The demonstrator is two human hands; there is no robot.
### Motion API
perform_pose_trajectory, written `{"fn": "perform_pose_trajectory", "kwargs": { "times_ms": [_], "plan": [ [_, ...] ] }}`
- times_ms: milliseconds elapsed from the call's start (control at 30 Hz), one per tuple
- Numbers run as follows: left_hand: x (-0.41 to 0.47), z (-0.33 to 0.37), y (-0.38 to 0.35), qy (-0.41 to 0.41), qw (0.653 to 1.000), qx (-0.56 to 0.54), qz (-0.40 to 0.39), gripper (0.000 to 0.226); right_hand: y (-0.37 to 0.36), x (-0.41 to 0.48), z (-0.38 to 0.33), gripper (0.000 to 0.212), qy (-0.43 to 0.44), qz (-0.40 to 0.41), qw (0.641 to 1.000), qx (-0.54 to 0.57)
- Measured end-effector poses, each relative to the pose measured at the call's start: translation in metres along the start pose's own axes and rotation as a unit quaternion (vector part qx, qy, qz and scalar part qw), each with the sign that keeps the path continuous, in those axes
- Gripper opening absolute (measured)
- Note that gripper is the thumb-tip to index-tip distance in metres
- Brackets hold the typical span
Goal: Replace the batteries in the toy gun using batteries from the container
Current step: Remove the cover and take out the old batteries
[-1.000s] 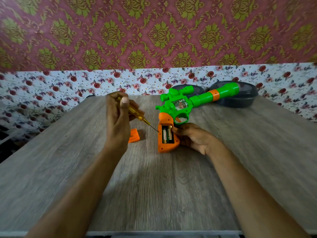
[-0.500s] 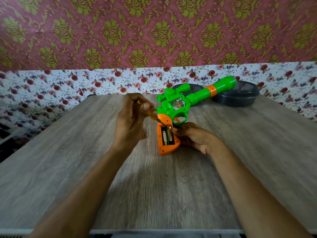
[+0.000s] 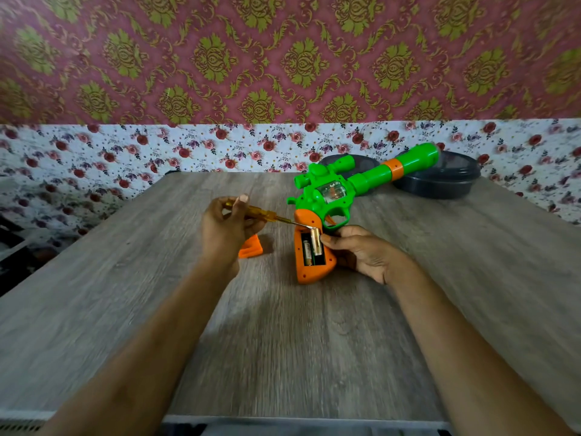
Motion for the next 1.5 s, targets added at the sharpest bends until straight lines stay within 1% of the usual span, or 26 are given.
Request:
{"fn": "perform_pose_trajectory", "kwargs": {
  "times_ms": [100, 233, 333, 367, 400, 433, 467, 500, 567, 600, 633, 667, 733, 800, 900, 967, 1067, 1133, 1200, 1400, 1500],
  "plan": [
    [0.001, -0.006, 0.001, 0.016, 1.0, -0.011, 0.009, 0.015, 0.0, 0.0, 0.0, 0.014, 0.002, -0.004, 1.0, 0.012],
    [-0.005, 0.014, 0.0, -0.06, 0.996, -0.047, 0.044, 0.015, 0.003, 0.001, 0.0, 0.015, 0.01, -0.003, 0.999, 0.05],
    [-0.01, 0.03, 0.011, -0.091, 0.989, -0.079, 0.086, 0.018, 0.005, 0.001, -0.002, 0.018, 0.021, 0.002, 0.997, 0.078],
    [-0.009, 0.033, 0.013, -0.09, 0.99, -0.062, 0.088, 0.019, 0.005, 0.001, -0.002, 0.018, 0.022, 0.003, 0.996, 0.082],
    [-0.01, 0.036, 0.011, -0.075, 0.994, -0.017, 0.08, 0.019, 0.004, 0.002, -0.002, 0.018, 0.023, 0.003, 0.996, 0.083],
    [-0.009, 0.034, 0.007, -0.045, 0.996, 0.059, 0.057, 0.015, 0.004, 0.002, -0.002, 0.018, 0.023, 0.004, 0.996, 0.082],
    [-0.009, 0.03, -0.003, -0.006, 0.99, 0.137, 0.015, 0.007, 0.003, 0.003, -0.002, 0.018, 0.024, 0.004, 0.997, 0.078],
    [-0.01, 0.022, -0.016, 0.038, 0.978, 0.202, -0.042, 0.005, 0.003, 0.003, -0.002, 0.019, 0.024, 0.006, 0.997, 0.073],
    [-0.016, 0.001, -0.041, 0.102, 0.937, 0.293, -0.164, 0.021, 0.002, 0.004, -0.002, 0.018, 0.025, 0.006, 0.998, 0.065],
    [-0.02, -0.006, -0.049, 0.113, 0.916, 0.326, -0.205, 0.025, 0.001, 0.004, -0.002, 0.017, 0.026, 0.004, 0.998, 0.063],
    [-0.022, -0.011, -0.054, 0.117, 0.906, 0.342, -0.223, 0.025, 0.0, 0.005, -0.001, 0.017, 0.027, 0.002, 0.998, 0.065],
    [-0.023, -0.013, -0.055, 0.12, 0.905, 0.341, -0.226, 0.026, -0.001, 0.006, -0.001, 0.016, 0.029, 0.003, 0.997, 0.069],
    [-0.021, -0.015, -0.052, 0.126, 0.917, 0.31, -0.218, 0.029, -0.003, 0.008, -0.002, 0.016, 0.033, 0.002, 0.996, 0.078],
    [-0.02, -0.013, -0.05, 0.123, 0.926, 0.289, -0.209, 0.025, -0.005, 0.009, -0.002, 0.017, 0.033, 0.003, 0.996, 0.088],
    [-0.02, -0.008, -0.047, 0.108, 0.943, 0.259, -0.178, 0.026, -0.011, 0.01, 0.0, 0.016, 0.02, 0.006, 0.995, 0.098],
    [-0.018, -0.004, -0.043, 0.086, 0.945, 0.278, -0.152, 0.027, -0.015, 0.012, 0.002, 0.019, 0.01, 0.014, 0.993, 0.117],
    [-0.019, 0.012, -0.044, -0.006, 0.921, 0.373, -0.113, 0.024, -0.017, 0.009, 0.002, 0.039, -0.009, 0.041, 0.982, 0.182],
    [-0.024, 0.023, -0.053, -0.078, 0.901, 0.413, -0.107, 0.024, -0.019, 0.002, 0.001, 0.051, -0.022, 0.056, 0.975, 0.215],
    [-0.03, 0.03, -0.06, -0.123, 0.886, 0.433, -0.106, 0.025, -0.022, -0.003, -0.001, 0.056, -0.017, 0.062, 0.968, 0.244],
    [-0.031, 0.031, -0.062, -0.152, 0.87, 0.46, -0.096, 0.028, -0.028, -0.006, 0.004, 0.052, -0.026, 0.094, 0.951, 0.293],
    [-0.031, 0.03, -0.061, -0.157, 0.859, 0.479, -0.091, 0.029, -0.029, -0.007, 0.006, 0.048, -0.024, 0.096, 0.951, 0.293]
  ]
}}
Point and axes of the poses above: each hand's wrist, its own x-axis towards the middle knuckle, its own y-axis out of the back of the hand, z = x × y, the point moved 8 cm from there along x, towards the middle knuckle, and after that the axes turned 13 degrees about -z, right-handed, at the moved point
